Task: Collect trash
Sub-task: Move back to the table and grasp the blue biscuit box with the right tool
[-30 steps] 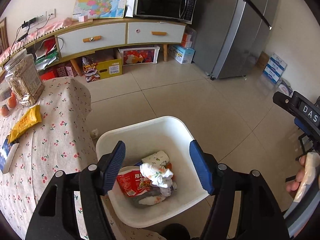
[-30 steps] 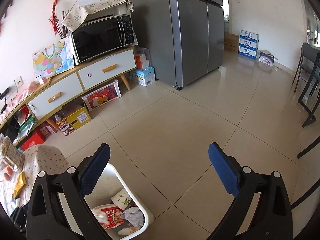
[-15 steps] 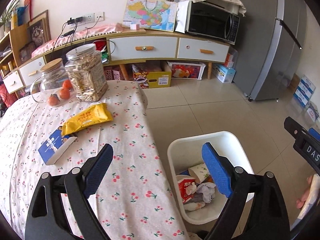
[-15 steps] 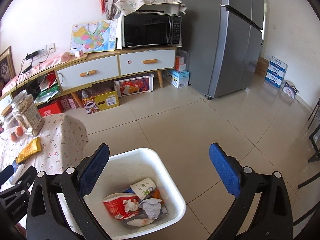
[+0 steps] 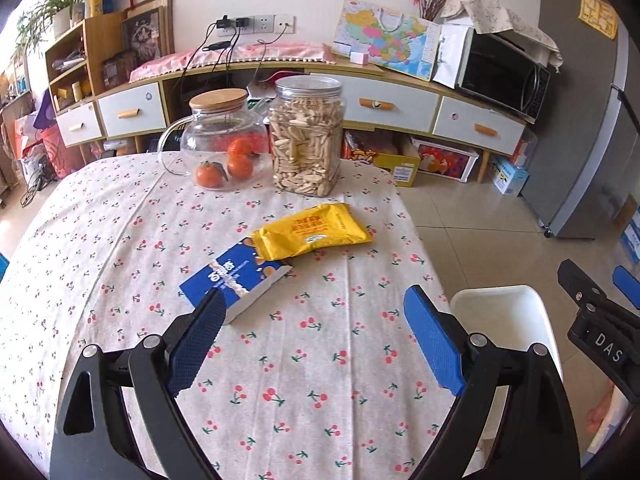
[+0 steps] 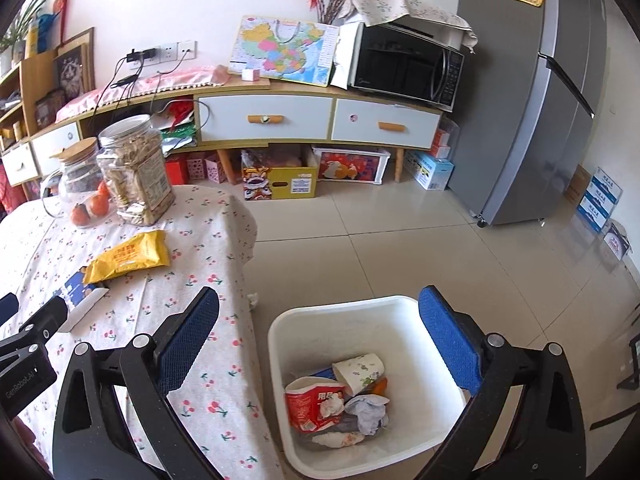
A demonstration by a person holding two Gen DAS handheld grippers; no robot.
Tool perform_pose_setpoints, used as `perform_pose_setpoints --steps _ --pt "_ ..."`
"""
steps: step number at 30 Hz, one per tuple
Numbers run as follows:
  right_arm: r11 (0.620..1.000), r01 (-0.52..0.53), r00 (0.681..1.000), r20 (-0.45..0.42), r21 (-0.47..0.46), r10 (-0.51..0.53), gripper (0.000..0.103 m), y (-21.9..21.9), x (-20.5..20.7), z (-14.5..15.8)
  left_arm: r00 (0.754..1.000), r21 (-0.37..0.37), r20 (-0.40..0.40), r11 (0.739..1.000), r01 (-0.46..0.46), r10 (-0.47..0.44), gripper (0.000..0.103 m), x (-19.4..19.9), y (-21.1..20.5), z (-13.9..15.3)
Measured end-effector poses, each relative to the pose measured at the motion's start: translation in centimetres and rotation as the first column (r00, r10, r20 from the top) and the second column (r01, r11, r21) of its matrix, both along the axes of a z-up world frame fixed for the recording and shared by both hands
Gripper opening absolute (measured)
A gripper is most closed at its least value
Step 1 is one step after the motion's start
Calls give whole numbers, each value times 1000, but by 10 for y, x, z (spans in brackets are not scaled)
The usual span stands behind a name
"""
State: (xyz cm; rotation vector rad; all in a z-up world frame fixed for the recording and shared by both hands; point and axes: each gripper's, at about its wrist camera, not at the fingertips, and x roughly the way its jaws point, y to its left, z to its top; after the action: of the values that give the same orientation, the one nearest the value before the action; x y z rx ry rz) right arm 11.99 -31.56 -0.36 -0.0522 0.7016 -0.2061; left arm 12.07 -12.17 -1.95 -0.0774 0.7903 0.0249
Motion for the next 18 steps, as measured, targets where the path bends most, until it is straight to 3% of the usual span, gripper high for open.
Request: perform_pose_setpoints --steps 12,18 --pt "990 -137 989 -57 34 139 96 98 30 -15 987 21 -37 988 -153 154 88 -6 101 -19" --pt "977 -162 972 -147 137 182 96 133 56 -40 974 13 -56 976 -219 219 88 -12 147 -32"
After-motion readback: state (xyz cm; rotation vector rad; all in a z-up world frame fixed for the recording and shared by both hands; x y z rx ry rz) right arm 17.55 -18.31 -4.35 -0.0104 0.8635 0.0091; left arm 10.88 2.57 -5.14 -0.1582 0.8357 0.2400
